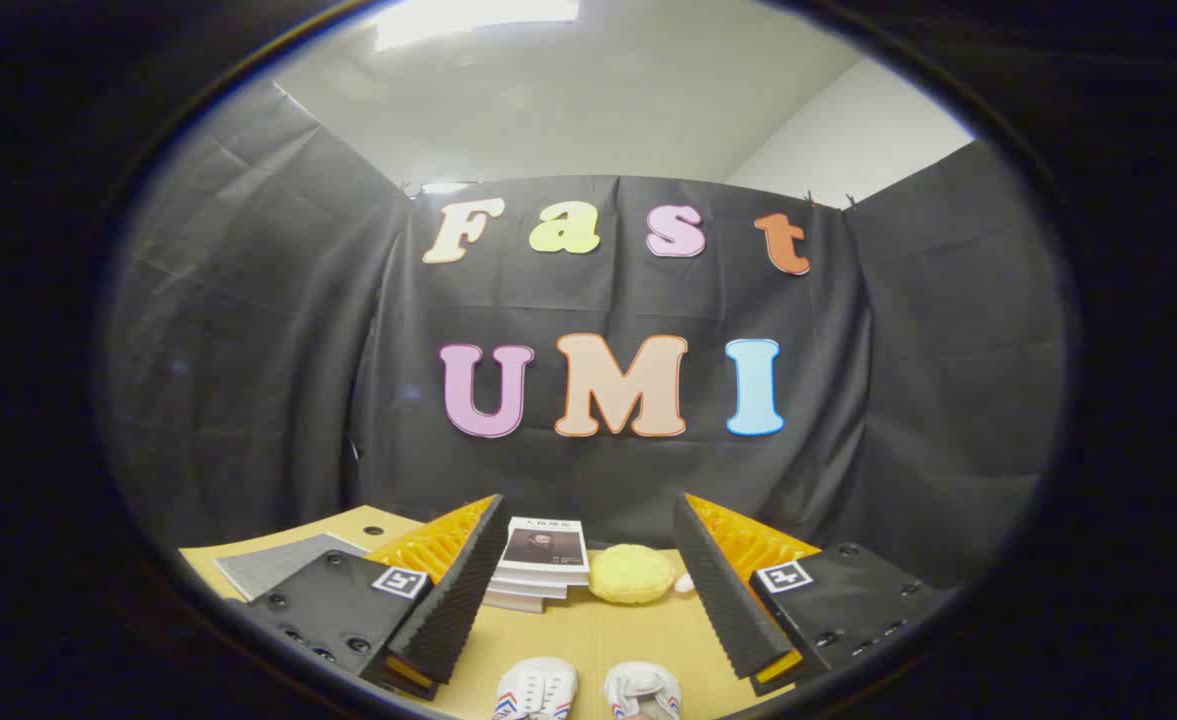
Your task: Open the storage box then place both shoes into the box .Put the left shoe in first, then the right shoe, with the right side of both shoes facing outward in a uniform manner.
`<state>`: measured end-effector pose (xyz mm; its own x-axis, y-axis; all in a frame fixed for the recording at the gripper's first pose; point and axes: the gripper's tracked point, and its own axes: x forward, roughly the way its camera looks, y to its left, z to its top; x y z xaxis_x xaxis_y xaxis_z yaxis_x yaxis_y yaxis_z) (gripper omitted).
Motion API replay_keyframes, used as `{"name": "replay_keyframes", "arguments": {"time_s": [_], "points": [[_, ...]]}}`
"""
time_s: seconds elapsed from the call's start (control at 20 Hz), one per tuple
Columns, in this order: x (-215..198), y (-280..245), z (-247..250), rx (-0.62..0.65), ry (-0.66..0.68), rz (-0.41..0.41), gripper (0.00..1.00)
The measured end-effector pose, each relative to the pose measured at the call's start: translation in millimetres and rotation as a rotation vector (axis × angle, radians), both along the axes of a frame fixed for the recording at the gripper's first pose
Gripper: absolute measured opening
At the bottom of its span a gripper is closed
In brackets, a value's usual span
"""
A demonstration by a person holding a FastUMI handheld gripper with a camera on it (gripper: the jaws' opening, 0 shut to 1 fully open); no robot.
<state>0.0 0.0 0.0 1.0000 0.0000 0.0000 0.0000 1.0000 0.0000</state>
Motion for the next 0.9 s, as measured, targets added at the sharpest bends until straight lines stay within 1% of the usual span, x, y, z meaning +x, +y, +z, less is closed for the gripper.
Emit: {"name": "replay_keyframes", "arguments": {"time_s": [0.6, 0.9], "points": [[1, -14, -3, 0.008, 0.005, 0.004, 1.0], [4, -12, -2, 0.022, 0.002, 0.005, 1.0]]}}
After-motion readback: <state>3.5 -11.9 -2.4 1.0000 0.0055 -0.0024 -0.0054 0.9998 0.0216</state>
